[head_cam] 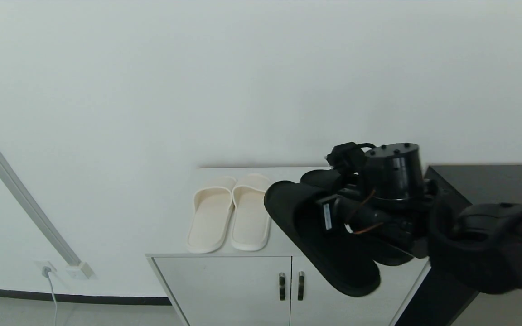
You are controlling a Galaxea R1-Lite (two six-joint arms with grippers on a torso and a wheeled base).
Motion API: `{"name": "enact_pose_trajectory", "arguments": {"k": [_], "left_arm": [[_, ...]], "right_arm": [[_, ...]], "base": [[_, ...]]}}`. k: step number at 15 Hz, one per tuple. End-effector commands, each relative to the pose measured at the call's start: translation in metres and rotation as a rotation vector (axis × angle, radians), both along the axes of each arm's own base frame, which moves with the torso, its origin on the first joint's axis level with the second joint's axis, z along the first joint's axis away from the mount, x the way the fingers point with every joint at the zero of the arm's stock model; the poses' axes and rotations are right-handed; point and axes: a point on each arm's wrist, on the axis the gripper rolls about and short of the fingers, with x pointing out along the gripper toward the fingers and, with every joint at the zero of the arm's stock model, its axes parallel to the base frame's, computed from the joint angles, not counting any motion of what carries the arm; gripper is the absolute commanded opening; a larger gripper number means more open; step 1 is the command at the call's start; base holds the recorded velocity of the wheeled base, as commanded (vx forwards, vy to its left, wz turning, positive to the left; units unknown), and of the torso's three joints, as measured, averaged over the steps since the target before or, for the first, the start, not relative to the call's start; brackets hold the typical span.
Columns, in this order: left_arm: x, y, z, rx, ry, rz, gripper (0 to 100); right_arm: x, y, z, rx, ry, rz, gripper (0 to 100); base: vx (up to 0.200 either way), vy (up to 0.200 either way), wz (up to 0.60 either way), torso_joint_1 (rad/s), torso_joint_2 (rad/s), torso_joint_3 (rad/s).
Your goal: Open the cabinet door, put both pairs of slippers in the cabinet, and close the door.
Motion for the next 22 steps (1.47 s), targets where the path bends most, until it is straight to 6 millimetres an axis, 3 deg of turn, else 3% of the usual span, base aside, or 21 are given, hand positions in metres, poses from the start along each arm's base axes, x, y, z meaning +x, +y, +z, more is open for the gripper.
{"name": "enact_pose_trajectory", "arguments": {"k": [1,2,4,9,15,22], "left_arm": [[0.0,0.0,0.0,-0.001,-0.001,0.0,0],[0.0,0.0,0.0,-0.002,-0.001,0.0,0],[0.0,0.0,0.0,-0.005,-0.002,0.0,0],[0.0,0.0,0.0,-0.005,-0.002,0.0,0],[0.0,0.0,0.0,-0.007,-0.002,0.0,0],[0.0,0.0,0.0,-0.007,-0.002,0.0,0]], "right_arm": [[-0.064,-0.049,0.026,0.08,-0.02,0.228,0],[-0.08,-0.061,0.025,0.088,0.004,0.3,0],[-0.089,-0.07,0.025,0.08,0.041,0.352,0],[-0.09,-0.07,0.021,0.066,0.058,0.359,0],[-0.092,-0.071,0.017,0.032,0.046,0.386,0],[-0.091,-0.07,0.015,0.028,0.053,0.388,0]], "base": [[0.0,0.0,0.0,0.0,0.0,0.0],[0.0,0.0,0.0,0.0,0.0,0.0],[0.0,0.0,0.0,0.0,0.0,0.0],[0.0,0.0,0.0,0.0,0.0,0.0],[-0.2,0.0,0.0,0.002,0.0,0.003],[0.0,0.0,0.0,0.0,0.0,0.0]]}}
